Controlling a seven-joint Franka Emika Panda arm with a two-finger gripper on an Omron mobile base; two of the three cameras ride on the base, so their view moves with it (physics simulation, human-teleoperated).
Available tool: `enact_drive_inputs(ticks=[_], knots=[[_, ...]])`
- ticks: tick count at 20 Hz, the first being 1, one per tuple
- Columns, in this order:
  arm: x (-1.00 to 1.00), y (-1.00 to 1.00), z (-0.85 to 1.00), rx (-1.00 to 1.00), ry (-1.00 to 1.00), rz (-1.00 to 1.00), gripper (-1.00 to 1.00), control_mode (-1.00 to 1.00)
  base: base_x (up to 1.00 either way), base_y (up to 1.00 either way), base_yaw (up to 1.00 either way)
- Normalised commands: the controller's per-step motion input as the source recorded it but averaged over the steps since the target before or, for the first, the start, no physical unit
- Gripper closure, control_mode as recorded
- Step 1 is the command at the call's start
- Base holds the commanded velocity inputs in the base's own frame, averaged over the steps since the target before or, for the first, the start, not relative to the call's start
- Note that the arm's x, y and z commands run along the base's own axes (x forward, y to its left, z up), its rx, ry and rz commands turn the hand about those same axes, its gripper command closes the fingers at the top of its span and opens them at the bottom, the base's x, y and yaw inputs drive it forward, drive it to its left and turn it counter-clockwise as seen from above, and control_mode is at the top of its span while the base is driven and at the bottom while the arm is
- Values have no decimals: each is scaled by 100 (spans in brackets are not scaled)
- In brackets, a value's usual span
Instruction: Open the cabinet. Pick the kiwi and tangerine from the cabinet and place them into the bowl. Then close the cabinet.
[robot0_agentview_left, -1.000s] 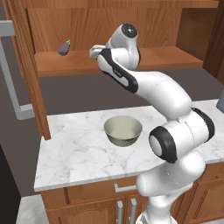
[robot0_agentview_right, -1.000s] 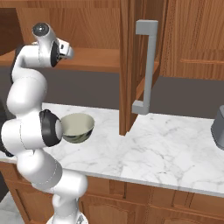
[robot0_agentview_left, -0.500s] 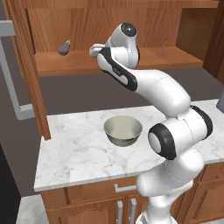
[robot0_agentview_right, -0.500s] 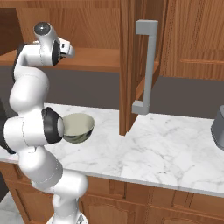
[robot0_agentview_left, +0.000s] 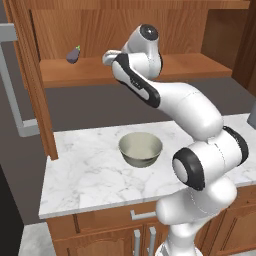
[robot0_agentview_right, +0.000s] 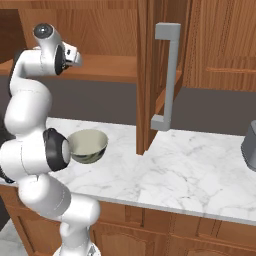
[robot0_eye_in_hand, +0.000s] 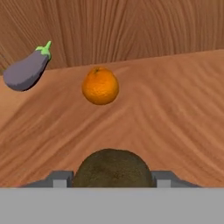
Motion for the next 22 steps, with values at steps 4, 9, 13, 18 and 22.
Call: enact_drive_inputs(ticks=[4,9,13,18,22], knots=[[-87,-13,9,0,0,0,100,-100,0,0,0],[-100,-42,0,0,0,0,100,-100,0,0,0],[-100,-47,0,0,0,0,100,-100,0,0,0],[-98,-28,-7,-2,0,0,100,-100,0,0,0],[-73,-7,-20,-14,3,0,100,-100,0,0,0]])
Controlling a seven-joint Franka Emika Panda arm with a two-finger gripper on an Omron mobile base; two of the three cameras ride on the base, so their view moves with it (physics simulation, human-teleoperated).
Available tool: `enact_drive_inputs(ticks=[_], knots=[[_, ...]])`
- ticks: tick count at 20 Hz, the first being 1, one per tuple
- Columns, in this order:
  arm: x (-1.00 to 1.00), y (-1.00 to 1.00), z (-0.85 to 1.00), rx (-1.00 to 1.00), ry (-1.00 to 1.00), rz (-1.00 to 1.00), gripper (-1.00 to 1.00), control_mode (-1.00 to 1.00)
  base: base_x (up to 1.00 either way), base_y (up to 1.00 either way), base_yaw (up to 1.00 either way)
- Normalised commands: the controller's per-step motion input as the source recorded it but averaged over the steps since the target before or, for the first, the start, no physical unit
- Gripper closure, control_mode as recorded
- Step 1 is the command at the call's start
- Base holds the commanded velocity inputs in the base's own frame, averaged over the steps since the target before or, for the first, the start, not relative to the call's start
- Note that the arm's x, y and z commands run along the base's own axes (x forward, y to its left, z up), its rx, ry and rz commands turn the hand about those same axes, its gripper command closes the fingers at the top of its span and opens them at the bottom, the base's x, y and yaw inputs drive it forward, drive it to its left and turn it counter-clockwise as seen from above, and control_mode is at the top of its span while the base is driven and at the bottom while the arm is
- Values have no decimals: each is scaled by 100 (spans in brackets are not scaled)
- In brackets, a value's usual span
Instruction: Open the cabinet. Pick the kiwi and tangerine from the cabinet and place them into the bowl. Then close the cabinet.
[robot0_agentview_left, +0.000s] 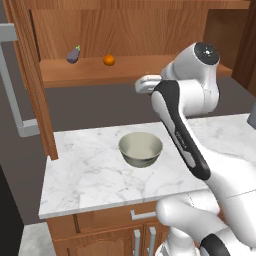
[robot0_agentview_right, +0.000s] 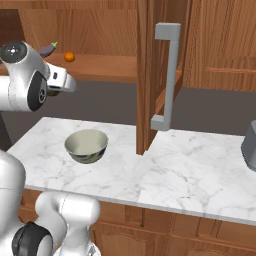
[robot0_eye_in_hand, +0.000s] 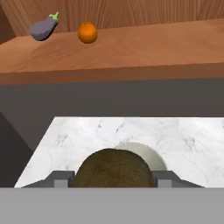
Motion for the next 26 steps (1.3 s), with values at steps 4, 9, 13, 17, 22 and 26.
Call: enact_drive_inputs(ticks=[4,9,13,17,22,26], knots=[[-64,-26,-29,-9,1,0,100,-100,0,0,0],[-19,-3,-13,-6,0,0,100,-100,0,0,0],[0,0,-11,0,2,0,100,-100,0,0,0],[0,0,-40,0,12,0,100,-100,0,0,0],[0,0,-54,0,15,0,100,-100,0,0,0],[6,0,-42,0,9,0,100,-100,0,0,0]])
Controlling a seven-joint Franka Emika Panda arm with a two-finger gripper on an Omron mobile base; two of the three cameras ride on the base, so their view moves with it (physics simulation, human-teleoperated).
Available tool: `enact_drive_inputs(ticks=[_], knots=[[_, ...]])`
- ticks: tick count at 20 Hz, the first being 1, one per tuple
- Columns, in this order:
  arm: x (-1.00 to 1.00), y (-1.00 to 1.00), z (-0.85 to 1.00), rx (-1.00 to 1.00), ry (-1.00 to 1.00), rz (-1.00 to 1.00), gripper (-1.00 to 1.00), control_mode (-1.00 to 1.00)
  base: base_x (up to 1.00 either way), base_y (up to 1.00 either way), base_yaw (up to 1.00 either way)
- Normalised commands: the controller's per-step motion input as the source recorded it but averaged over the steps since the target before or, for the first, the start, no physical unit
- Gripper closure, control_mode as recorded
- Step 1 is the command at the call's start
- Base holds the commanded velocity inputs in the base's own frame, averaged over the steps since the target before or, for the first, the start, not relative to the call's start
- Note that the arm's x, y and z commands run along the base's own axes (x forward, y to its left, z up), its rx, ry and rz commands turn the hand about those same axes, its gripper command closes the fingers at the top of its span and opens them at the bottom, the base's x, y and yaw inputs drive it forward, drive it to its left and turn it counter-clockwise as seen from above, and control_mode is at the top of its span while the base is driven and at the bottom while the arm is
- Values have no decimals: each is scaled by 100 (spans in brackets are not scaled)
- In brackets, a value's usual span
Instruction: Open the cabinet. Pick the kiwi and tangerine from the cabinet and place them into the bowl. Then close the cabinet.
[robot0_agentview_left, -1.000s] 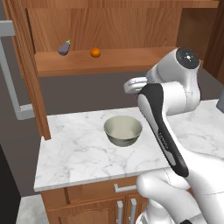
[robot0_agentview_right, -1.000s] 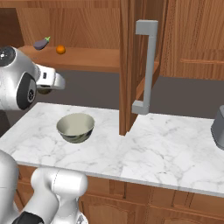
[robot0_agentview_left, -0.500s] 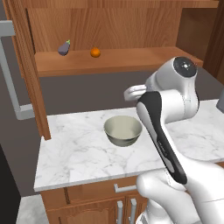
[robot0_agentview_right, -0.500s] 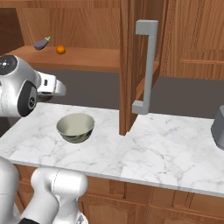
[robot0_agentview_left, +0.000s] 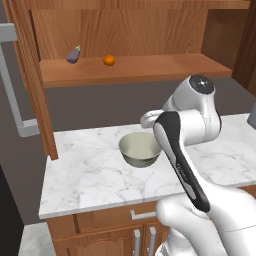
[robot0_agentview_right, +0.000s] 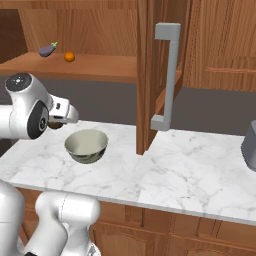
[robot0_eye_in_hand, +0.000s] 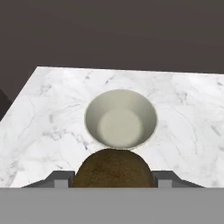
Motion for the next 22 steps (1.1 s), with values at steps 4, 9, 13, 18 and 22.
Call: enact_drive_inputs(ticks=[4,9,13,18,22], knots=[[23,0,-19,0,0,0,100,-100,0,0,0],[34,0,-14,0,0,0,100,-100,0,0,0],[49,0,-13,0,0,0,100,-100,0,0,0],[54,0,-23,0,0,0,100,-100,0,0,0],[54,1,-37,0,4,0,100,-100,0,0,0]])
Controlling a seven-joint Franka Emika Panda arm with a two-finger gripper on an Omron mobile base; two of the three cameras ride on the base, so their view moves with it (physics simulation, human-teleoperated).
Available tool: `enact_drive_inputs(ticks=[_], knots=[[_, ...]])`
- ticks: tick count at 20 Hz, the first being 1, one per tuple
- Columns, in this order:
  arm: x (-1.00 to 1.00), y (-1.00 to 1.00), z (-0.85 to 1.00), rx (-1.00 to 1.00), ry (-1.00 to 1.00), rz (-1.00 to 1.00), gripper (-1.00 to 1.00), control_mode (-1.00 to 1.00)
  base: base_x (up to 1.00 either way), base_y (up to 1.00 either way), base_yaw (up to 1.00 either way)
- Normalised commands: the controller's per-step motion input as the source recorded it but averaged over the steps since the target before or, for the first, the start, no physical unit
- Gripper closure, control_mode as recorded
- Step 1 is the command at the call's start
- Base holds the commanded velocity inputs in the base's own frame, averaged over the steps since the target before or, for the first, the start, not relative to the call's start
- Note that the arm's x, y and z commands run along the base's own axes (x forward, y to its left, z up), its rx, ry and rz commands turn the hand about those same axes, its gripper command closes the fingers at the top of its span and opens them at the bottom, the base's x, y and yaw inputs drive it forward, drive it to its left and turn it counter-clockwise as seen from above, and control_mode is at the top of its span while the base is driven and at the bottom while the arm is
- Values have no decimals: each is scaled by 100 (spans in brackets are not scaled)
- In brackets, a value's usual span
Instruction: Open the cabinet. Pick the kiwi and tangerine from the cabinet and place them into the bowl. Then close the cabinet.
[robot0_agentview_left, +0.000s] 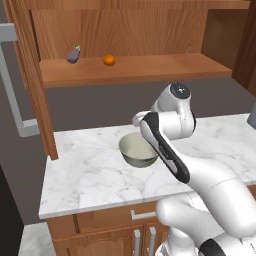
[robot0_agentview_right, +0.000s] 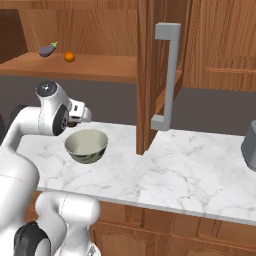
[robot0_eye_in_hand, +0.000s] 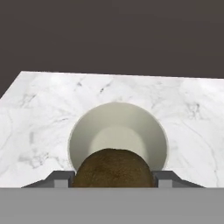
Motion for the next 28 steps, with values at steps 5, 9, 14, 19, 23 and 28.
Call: enact_drive_inputs(ticks=[5,9,14,19,23,28], knots=[[50,2,-51,-3,10,0,100,-100,0,0,0],[49,7,-51,-3,9,0,100,-100,0,0,0],[45,5,-39,0,4,0,100,-100,0,0,0],[30,0,-28,0,0,0,100,-100,0,0,0],[24,0,-30,0,0,0,100,-100,0,0,0],[9,0,-26,0,0,0,100,-100,0,0,0]])
